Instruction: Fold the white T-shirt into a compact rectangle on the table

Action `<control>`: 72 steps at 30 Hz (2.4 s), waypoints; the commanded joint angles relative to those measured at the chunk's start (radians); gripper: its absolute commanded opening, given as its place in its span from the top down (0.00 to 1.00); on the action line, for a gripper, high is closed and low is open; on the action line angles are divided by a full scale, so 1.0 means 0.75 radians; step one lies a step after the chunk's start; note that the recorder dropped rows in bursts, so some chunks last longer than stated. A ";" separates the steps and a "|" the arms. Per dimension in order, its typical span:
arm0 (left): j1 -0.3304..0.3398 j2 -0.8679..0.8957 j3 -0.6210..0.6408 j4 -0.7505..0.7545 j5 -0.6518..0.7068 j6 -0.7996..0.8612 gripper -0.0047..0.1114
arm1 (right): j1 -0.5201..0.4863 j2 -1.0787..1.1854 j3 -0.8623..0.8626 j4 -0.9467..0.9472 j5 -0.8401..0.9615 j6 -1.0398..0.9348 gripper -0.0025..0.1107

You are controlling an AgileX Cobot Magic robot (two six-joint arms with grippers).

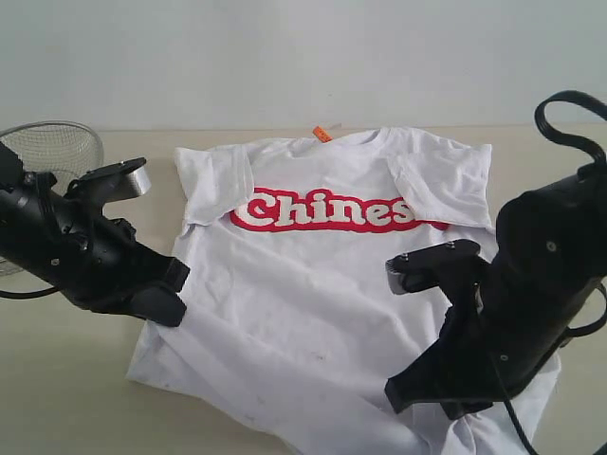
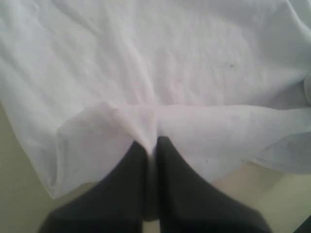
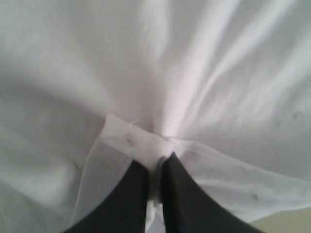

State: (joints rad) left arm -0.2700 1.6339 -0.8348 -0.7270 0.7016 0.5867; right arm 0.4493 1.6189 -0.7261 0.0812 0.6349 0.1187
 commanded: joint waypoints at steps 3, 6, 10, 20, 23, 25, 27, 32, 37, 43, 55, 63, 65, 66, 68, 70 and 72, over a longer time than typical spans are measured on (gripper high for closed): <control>0.002 -0.003 -0.003 0.003 0.013 0.001 0.92 | 0.002 -0.081 0.007 -0.070 -0.008 0.083 0.95; 0.002 -0.003 -0.003 0.003 0.013 0.001 0.92 | 0.002 -0.143 0.007 -0.070 -0.029 0.109 0.95; 0.002 -0.003 -0.003 0.003 0.013 0.001 0.92 | 0.002 -0.197 0.007 -0.091 -0.032 0.125 0.97; 0.002 -0.003 -0.003 0.003 0.013 0.001 0.92 | 0.002 -0.241 0.007 -0.126 0.064 0.133 0.98; 0.002 -0.003 -0.003 0.003 0.013 0.001 0.92 | 0.002 -0.241 0.007 -0.126 0.068 0.133 0.98; 0.002 -0.003 -0.003 0.006 0.011 0.001 0.92 | 0.002 -0.241 0.007 -0.126 0.047 0.133 0.98; 0.002 -0.003 -0.003 0.009 0.011 0.001 0.92 | 0.002 -0.241 0.007 -0.126 0.031 0.143 0.98; 0.002 -0.003 -0.003 0.012 0.014 0.001 0.92 | 0.002 -0.252 0.007 -0.130 0.016 0.143 0.98; 0.002 -0.003 -0.003 0.012 0.011 -0.002 0.92 | -0.001 -0.285 -0.007 -0.249 -0.067 0.219 0.98; 0.002 -0.003 -0.003 0.018 0.014 -0.010 0.92 | -0.020 -0.285 -0.023 -0.246 -0.004 0.201 0.98; 0.002 -0.003 -0.003 0.018 0.014 -0.010 0.92 | -0.004 -0.285 -0.027 -0.134 0.031 0.023 0.98; 0.002 -0.003 -0.006 0.029 0.022 -0.009 0.92 | -0.117 -0.285 -0.032 0.116 -0.005 -0.174 0.98; 0.002 -0.003 -0.006 0.029 0.005 -0.009 0.92 | -0.125 -0.294 -0.019 -0.057 0.015 0.055 0.98; 0.002 -0.003 -0.006 0.029 0.008 -0.009 0.92 | -0.123 -0.306 -0.016 -0.178 -0.003 0.170 0.98; 0.002 -0.003 -0.006 0.029 0.009 -0.009 0.92 | -0.120 -0.362 -0.018 -0.185 -0.045 0.177 0.98; 0.002 -0.003 -0.011 0.029 -0.004 -0.009 0.92 | -0.120 -0.420 -0.030 -0.244 -0.077 0.236 0.98; 0.002 -0.003 -0.024 0.029 -0.014 -0.009 0.92 | -0.120 -0.441 -0.050 -0.303 -0.057 0.290 0.98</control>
State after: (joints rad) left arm -0.2700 1.6339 -0.8389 -0.7087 0.7075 0.5848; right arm 0.3603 1.3156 -0.7462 -0.0859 0.5946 0.2913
